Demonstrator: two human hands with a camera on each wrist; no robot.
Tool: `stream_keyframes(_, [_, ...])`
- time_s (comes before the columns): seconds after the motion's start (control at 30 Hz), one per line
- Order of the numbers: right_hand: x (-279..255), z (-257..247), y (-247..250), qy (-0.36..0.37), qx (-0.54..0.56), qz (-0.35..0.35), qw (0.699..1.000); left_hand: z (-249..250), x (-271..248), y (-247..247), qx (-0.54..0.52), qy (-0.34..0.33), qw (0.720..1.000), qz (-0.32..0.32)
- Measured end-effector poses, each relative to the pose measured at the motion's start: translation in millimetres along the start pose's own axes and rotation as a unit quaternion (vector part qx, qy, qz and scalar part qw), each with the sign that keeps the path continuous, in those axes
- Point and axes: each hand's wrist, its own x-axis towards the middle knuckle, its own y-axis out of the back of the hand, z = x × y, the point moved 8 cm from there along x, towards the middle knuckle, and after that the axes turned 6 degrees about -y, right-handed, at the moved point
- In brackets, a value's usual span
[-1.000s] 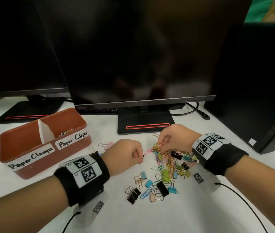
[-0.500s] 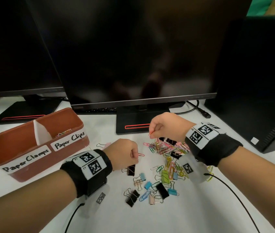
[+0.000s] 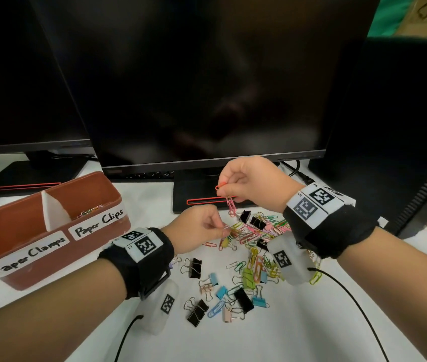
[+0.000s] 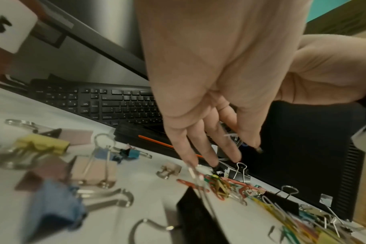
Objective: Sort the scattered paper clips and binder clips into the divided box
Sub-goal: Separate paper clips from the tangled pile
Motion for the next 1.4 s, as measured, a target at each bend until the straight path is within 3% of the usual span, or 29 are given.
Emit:
stream_keyframes(0.1, [1.2, 0.2, 10.6, -0.002, 0.002, 0.023, 1.0, -5.8, -2.5, -4.8, 0.014, 0.006, 1.0, -0.023])
stream_keyframes(0.17, [1.7, 0.7, 13.9, -0.003, 0.009, 0.029, 1.0, -4.5, -3.2, -8.3, 0.078, -0.006, 0.996, -0.038])
stream_keyframes(0.3, [1.2, 1.8, 16.1, -0.001, 0.006, 0.035, 0.999, 3.6, 2.4, -17.5, 0.246, -0.039, 0.967, -0.062])
stream_keyframes(0.47, [2.4, 12.6, 16.9, -0.024, 0.0, 0.032, 0.999, -2.4, 14.3, -29.9, 0.306, -0.039, 0.944, -0.12])
stream_keyframes(0.73, [7.7, 40.1, 6.7, -0.052, -0.051, 0.011, 0.997, -2.6, 15.6, -22.5, 0.288, -0.039, 0.952, -0.099])
stream_keyframes(1.03, [3.5, 80.3, -47.1, -0.077, -0.215, -0.127, 0.965, -17.2, 10.6, -15.6, 0.201, 0.031, 0.976, -0.074])
stream_keyframes(1.4, [1.4, 86.6, -58.5, -0.082, -0.268, -0.19, 0.941, -16.6, 11.0, -5.0, 0.209, 0.033, 0.975, -0.073])
